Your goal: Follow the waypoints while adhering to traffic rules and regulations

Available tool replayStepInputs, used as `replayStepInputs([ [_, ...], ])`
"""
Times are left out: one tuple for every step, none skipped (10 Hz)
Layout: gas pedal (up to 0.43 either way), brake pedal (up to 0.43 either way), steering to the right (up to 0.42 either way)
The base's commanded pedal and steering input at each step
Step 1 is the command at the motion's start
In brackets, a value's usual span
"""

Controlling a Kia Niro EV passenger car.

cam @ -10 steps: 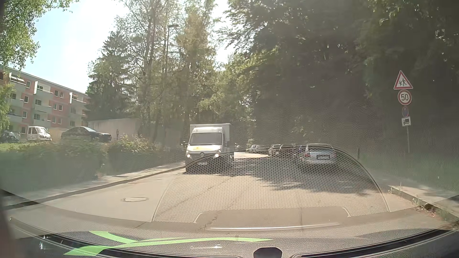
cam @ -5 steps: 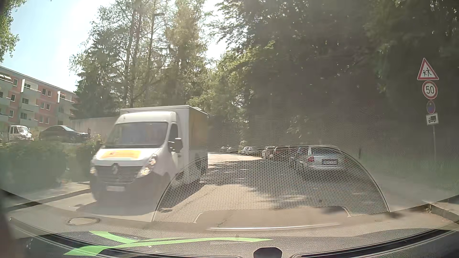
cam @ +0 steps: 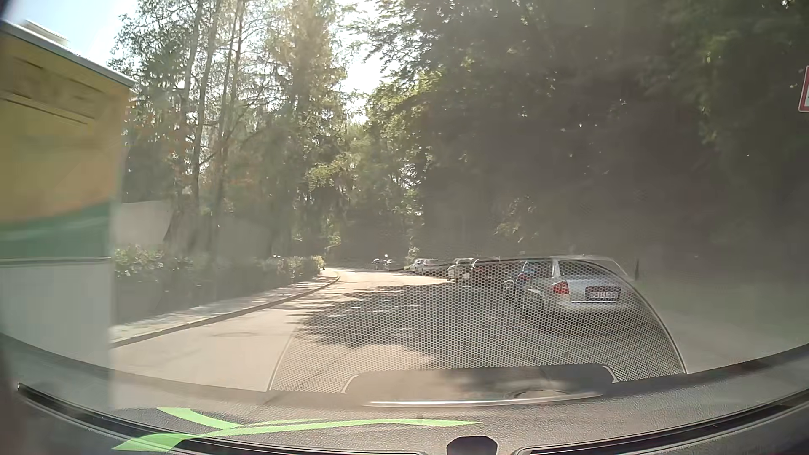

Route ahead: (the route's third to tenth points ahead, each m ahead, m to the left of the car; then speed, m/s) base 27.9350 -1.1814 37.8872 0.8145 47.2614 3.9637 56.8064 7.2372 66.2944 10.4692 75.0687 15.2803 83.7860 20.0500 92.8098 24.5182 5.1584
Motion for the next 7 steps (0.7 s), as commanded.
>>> replayStepInputs([
  [0.22, 0.0, 0.04],
  [0.22, 0.0, 0.038],
  [0.22, 0.0, 0.033],
  [0.22, 0.0, 0.026],
  [0.22, 0.0, 0.018],
  [0.22, 0.0, 0.011],
  [0.22, 0.0, 0.005],
])
